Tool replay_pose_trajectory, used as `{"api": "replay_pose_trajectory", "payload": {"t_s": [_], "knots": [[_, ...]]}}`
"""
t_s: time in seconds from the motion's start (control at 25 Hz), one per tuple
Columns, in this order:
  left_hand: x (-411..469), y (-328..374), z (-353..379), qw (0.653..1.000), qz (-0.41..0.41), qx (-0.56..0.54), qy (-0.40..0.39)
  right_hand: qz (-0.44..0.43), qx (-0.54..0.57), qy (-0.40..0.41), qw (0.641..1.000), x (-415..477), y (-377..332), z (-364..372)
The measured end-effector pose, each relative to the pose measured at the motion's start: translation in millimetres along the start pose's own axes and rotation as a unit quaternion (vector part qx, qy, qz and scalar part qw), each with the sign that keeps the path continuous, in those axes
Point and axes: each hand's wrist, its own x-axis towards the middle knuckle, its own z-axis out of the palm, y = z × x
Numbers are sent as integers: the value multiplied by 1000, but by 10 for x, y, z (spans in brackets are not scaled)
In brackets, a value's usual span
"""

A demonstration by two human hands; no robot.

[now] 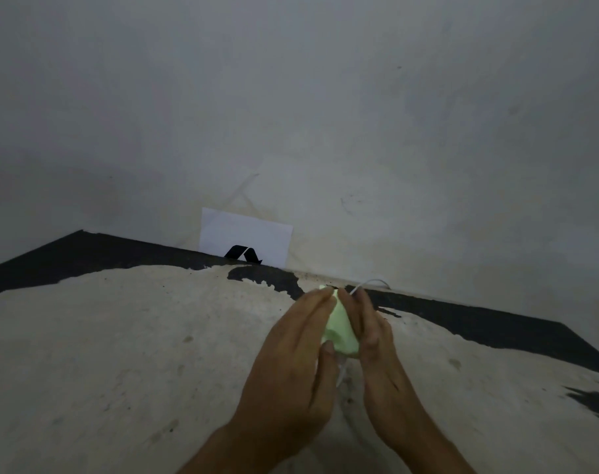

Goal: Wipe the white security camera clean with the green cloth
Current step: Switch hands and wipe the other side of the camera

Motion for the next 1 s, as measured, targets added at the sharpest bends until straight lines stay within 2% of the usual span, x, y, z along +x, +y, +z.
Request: {"api": "replay_pose_trajectory", "payload": {"t_s": [0.08,0.16,0.24,0.4,0.48,0.56,0.76,0.92,1.0], "knots": [[30,61,54,995,42,52,-71,16,87,1,996,-19,-55,-47],[39,23,120,987,22,93,-127,15,149,52,987,-52,-27,-93],[27,-44,173,988,2,100,-114,40,153,94,983,-64,160,-82],[-5,-102,201,990,-119,-16,-80,87,104,22,991,-106,416,67],[16,-86,205,975,-202,-73,-59,86,86,11,992,-121,415,115],[54,-57,206,966,-237,-93,-44,85,75,13,993,-150,396,133],[52,89,238,979,-149,-67,-125,27,88,-9,996,-154,255,44],[-16,24,213,956,-243,-128,-97,68,45,22,996,-141,278,128],[-45,51,184,963,-220,-85,-130,91,56,26,994,-135,296,140]]}}
